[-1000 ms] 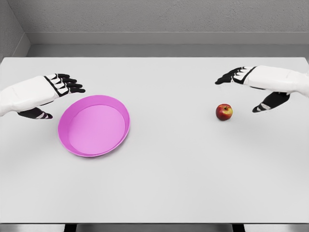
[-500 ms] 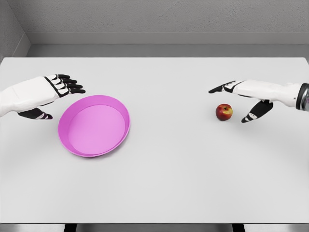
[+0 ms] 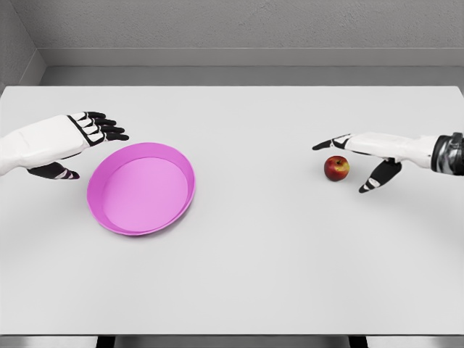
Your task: Put the apple on the plate with both arms
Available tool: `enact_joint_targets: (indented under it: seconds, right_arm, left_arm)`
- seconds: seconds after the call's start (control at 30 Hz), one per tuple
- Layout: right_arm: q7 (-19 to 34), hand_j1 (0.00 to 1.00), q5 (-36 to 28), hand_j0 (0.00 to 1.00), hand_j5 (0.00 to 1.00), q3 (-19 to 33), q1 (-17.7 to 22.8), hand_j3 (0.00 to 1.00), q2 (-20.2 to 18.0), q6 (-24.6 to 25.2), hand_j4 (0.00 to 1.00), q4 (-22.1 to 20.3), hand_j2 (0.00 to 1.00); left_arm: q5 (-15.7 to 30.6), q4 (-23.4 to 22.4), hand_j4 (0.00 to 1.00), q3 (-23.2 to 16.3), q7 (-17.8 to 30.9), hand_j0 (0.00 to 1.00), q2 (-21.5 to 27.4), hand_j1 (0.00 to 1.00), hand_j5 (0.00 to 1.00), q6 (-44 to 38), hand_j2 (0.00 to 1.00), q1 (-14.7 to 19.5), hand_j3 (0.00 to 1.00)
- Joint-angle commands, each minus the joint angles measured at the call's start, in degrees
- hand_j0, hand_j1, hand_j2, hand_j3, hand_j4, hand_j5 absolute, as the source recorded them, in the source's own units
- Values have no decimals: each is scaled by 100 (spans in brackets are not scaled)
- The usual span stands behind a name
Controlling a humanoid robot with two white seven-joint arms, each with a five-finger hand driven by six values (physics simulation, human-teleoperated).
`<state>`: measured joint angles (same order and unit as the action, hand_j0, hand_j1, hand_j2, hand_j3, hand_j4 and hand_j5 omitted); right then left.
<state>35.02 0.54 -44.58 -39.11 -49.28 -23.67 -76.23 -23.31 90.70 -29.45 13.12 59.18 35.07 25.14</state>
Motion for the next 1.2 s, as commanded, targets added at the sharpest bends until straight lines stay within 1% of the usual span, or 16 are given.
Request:
enact_joint_targets:
  seconds: [0.0, 0.13, 0.23, 0.4, 0.47, 0.87, 1.1, 1.13, 1.17]
  right_arm:
    - [-2, 100, 78, 100, 100, -24, 0, 100, 129, 11, 100, 162, 100]
    - [-2, 100, 87, 100, 100, -24, -9, 100, 173, 11, 100, 258, 100]
    - [-2, 100, 96, 100, 100, -68, -79, 100, 288, 11, 100, 443, 100]
    - [-2, 100, 96, 100, 100, -130, -167, 100, 331, 11, 100, 618, 100]
    - [-2, 100, 157, 100, 100, -200, -246, 100, 507, 11, 100, 794, 100]
    - [-2, 100, 236, 100, 100, -226, -290, 100, 534, 2, 100, 961, 100]
    - [-2, 100, 245, 100, 100, -226, -334, 100, 613, 11, 100, 1058, 100]
    - [-2, 99, 236, 99, 99, -226, -334, 99, 613, 11, 99, 1058, 99]
    - [-2, 93, 236, 93, 93, -226, -334, 93, 613, 11, 93, 1058, 93]
  left_arm:
    - [29, 0, 100, 0, -3, 100, 5, 100, 100, -7, 100, 0, 100]
    - [29, 0, 100, 0, -3, 100, 5, 100, 100, -7, 100, 0, 100]
    - [29, 0, 100, 0, -3, 100, -3, 100, 100, -7, 100, 0, 100]
    - [29, 0, 100, 0, 6, 100, 5, 100, 100, -7, 100, 0, 100]
    - [29, 0, 100, 0, -3, 100, -3, 100, 100, -7, 100, 0, 100]
    - [29, 0, 100, 1, 6, 100, 5, 100, 100, -7, 100, 9, 100]
    - [29, 0, 100, 0, 6, 100, 5, 100, 100, -7, 100, 9, 100]
    - [29, 0, 100, 9, 6, 100, 5, 100, 100, -7, 100, 9, 100]
    - [29, 0, 100, 9, 6, 100, 5, 100, 100, -7, 100, 9, 100]
